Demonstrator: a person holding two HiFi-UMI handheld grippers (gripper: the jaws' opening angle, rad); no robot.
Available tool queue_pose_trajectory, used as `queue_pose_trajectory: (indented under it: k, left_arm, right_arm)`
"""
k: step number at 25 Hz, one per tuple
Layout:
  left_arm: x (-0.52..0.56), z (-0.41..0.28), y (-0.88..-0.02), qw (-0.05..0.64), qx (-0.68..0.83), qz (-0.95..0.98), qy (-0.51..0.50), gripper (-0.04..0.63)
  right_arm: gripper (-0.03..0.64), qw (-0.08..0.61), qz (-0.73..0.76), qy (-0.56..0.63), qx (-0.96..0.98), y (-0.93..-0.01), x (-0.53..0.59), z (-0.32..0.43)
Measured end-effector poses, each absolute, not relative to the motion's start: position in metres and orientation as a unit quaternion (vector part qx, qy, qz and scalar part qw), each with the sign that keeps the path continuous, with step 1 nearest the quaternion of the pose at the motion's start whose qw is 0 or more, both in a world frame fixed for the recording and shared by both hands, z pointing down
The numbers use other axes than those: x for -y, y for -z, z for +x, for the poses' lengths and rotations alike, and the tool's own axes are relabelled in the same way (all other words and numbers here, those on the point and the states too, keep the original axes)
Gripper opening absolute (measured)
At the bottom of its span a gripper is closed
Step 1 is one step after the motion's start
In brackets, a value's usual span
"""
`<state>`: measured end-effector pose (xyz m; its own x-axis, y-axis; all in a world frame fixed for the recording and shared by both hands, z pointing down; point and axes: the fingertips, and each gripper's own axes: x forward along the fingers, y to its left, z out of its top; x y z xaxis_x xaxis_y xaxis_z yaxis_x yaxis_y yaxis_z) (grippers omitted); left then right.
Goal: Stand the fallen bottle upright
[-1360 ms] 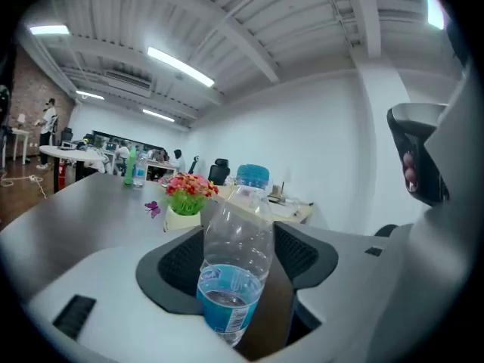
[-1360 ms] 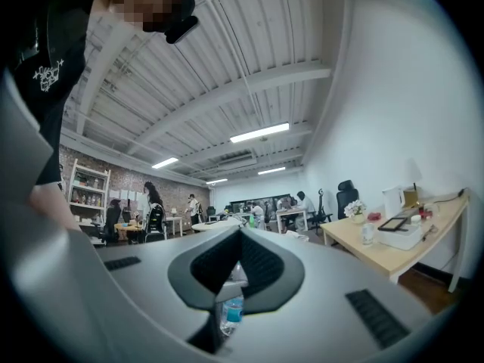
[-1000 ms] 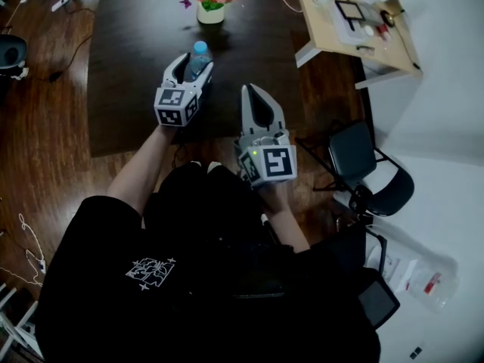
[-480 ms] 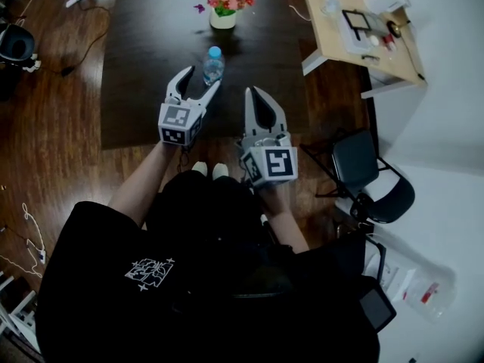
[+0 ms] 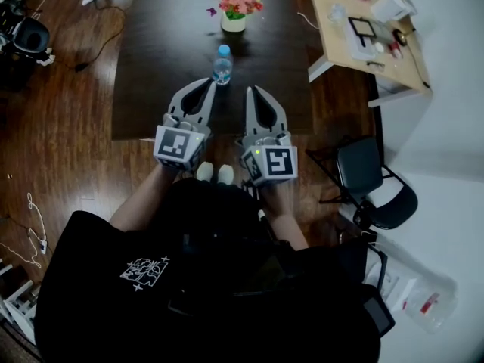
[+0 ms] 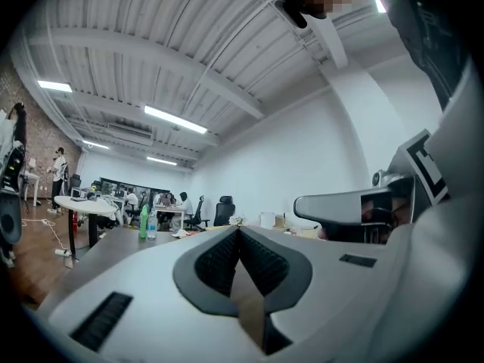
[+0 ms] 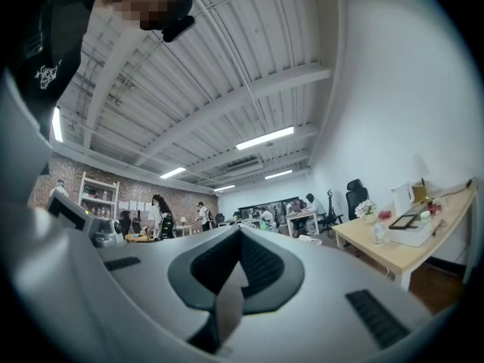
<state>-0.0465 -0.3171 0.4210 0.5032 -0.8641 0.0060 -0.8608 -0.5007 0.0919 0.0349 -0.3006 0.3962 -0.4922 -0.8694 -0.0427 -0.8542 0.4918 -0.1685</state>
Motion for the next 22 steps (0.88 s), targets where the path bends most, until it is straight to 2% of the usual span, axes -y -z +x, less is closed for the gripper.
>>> queue_pose_trajectory:
  k: [13,22]
  left_arm:
    - [0.267,-0.038,-0.399,0.024,0.527,0.849,0.029,-0.006]
    - [0.195,-0.055,-0.384,0.008,0.523,0.851,0.047,-0.006]
  right_arm:
    - [0.023,0.075,-0.483,0.058,-0.870,-0.391,0.257,0.052]
    - [0.023,0.075,-0.488,0.033,-0.869,-0.377,0.184,0.035]
